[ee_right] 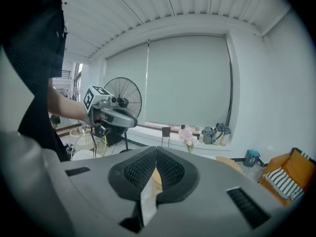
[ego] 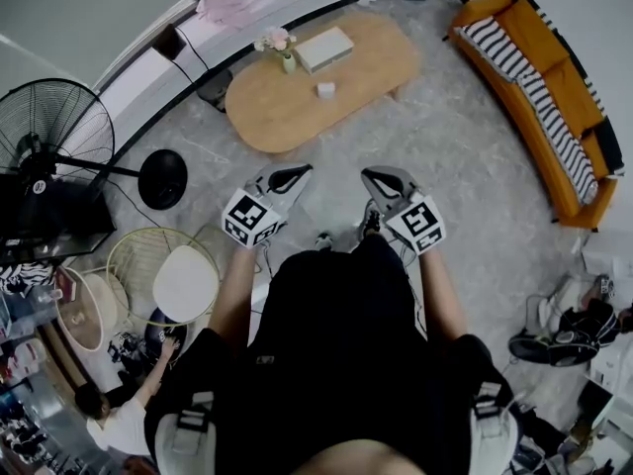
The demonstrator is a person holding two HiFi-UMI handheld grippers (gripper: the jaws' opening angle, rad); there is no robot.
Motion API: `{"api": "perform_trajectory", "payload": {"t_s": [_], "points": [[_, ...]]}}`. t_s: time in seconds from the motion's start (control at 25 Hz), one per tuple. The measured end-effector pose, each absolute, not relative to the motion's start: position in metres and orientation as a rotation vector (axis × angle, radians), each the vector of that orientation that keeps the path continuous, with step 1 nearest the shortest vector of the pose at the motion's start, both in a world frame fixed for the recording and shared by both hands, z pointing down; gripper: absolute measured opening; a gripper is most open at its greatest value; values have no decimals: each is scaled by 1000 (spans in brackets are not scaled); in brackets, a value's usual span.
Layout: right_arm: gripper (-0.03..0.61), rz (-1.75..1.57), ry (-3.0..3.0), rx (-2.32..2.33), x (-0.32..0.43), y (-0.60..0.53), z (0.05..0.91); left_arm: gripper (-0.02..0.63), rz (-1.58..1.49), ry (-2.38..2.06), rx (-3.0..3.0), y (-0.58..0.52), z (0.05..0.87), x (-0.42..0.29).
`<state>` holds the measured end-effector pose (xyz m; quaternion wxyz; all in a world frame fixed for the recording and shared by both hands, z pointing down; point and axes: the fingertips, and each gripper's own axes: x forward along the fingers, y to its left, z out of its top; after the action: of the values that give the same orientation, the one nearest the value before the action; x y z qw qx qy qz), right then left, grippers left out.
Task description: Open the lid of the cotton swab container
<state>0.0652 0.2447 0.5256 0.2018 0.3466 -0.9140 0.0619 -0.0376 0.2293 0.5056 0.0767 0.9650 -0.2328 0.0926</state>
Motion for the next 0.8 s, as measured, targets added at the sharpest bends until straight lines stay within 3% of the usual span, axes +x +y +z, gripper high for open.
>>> {"api": "perform_trajectory", "payload": {"t_s": [0.8], "points": [[-5, 187, -2593, 841, 119, 160, 529, 0, 321, -812, 2828, 153, 500, 18]]}}
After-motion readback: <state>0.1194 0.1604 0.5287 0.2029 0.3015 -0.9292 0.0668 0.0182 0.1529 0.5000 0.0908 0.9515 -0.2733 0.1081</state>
